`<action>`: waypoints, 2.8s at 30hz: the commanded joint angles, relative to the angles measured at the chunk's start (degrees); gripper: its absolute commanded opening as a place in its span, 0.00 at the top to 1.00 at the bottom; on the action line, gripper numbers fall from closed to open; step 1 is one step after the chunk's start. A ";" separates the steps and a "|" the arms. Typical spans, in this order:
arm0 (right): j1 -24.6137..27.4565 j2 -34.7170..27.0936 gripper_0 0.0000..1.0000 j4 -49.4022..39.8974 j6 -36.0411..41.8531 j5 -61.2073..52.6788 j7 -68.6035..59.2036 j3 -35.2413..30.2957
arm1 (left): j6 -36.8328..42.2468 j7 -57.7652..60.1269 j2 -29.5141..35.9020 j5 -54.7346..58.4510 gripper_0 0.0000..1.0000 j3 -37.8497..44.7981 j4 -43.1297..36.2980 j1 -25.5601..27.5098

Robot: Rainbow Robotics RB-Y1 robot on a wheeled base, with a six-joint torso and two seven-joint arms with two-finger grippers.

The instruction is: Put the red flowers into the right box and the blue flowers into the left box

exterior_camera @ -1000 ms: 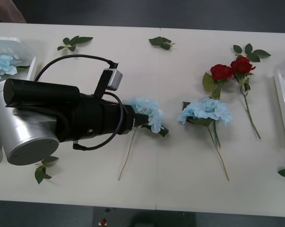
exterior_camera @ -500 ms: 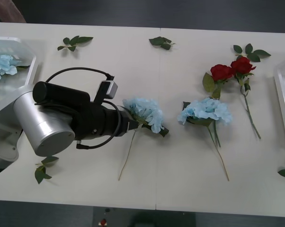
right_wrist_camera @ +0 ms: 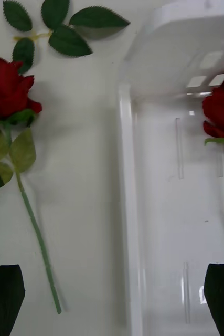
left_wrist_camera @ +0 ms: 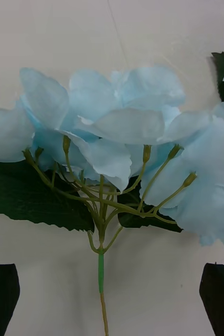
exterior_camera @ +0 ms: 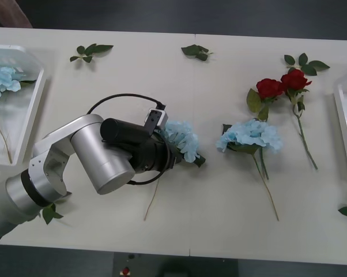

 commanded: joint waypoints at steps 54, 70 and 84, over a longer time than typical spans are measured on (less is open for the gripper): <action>-17.05 18.77 0.00 25.07 -19.15 14.43 4.83 18.30 | -7.95 -4.69 3.23 1.58 1.00 -10.72 9.40 -13.62; -16.97 19.64 1.00 25.33 -19.59 14.60 4.57 18.56 | 12.00 -4.60 31.35 11.51 1.00 10.38 -8.88 -13.35; -16.88 17.45 1.00 21.73 -18.53 12.14 5.27 15.48 | 13.32 -6.27 41.99 12.21 1.00 33.49 3.42 6.60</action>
